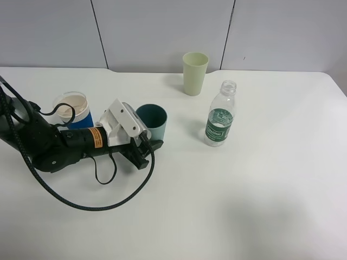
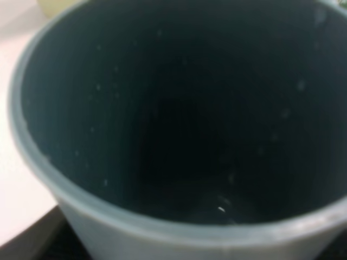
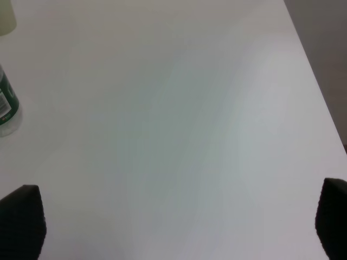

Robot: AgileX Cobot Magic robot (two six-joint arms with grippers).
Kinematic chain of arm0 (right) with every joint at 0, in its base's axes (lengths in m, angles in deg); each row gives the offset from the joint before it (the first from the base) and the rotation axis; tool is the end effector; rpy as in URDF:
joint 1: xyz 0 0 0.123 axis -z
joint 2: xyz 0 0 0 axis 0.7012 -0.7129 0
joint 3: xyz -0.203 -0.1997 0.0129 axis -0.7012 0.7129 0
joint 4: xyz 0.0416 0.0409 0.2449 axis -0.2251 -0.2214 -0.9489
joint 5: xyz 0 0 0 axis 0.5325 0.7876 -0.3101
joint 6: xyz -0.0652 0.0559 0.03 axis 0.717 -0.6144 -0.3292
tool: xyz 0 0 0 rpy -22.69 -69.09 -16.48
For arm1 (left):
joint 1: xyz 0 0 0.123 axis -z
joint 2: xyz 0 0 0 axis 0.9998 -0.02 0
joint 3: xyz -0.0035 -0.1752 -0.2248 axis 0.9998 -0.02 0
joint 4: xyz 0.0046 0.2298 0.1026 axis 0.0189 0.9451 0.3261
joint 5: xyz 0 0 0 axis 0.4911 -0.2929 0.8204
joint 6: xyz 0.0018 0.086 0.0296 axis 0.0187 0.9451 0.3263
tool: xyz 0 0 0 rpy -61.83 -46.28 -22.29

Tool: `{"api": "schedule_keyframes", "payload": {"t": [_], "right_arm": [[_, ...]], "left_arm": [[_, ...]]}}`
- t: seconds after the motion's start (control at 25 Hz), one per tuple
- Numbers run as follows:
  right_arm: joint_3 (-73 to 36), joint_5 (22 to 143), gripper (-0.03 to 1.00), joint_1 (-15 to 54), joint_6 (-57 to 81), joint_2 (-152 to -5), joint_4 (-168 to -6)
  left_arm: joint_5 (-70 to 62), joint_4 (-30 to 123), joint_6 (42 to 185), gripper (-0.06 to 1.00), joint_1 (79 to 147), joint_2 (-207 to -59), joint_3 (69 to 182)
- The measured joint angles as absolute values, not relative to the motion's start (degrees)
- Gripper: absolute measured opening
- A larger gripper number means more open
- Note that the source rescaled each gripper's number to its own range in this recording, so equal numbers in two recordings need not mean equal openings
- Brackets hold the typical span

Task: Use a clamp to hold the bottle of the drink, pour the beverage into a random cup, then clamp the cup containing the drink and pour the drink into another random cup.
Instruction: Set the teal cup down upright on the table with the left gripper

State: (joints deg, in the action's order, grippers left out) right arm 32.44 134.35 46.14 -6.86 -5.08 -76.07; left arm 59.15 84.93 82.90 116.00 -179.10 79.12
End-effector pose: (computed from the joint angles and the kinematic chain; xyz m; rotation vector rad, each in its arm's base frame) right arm -0.0062 -0.0041 0.2786 -0.0384 2.0420 -0.1250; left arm 0.2612 -0.1706 0.0714 0.9581 1.7515 -0.4853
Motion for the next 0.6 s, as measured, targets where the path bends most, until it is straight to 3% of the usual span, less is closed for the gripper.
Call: {"api": "schedule_keyframes", "payload": {"t": [0.28, 0.32, 0.4, 0.44, 0.48, 0.6], "right_arm": [[32.44, 134.35, 1.0, 46.14, -6.86, -5.08, -76.07], [32.44, 134.35, 1.0, 46.14, -6.86, -5.08, -76.07], [32.44, 134.35, 1.0, 46.14, -6.86, -5.08, -76.07], [32.44, 134.35, 1.0, 46.14, -6.86, -5.08, -76.07], [32.44, 134.35, 1.0, 46.14, -6.86, -5.08, -76.07], [32.44, 134.35, 1.0, 46.14, -6.86, -5.08, -76.07]], "left_arm": [[59.26, 84.93, 82.9, 0.04, 116.0, -179.1, 79.12], [59.39, 84.85, 82.9, 0.15, 116.0, -179.1, 79.12], [59.66, 83.91, 82.9, 0.66, 116.0, -179.1, 79.12], [59.77, 83.49, 82.9, 0.79, 116.0, -179.1, 79.12], [59.84, 83.09, 82.9, 0.88, 116.0, -179.1, 79.12], [60.04, 82.41, 82.9, 0.97, 116.0, -179.1, 79.12]]}}
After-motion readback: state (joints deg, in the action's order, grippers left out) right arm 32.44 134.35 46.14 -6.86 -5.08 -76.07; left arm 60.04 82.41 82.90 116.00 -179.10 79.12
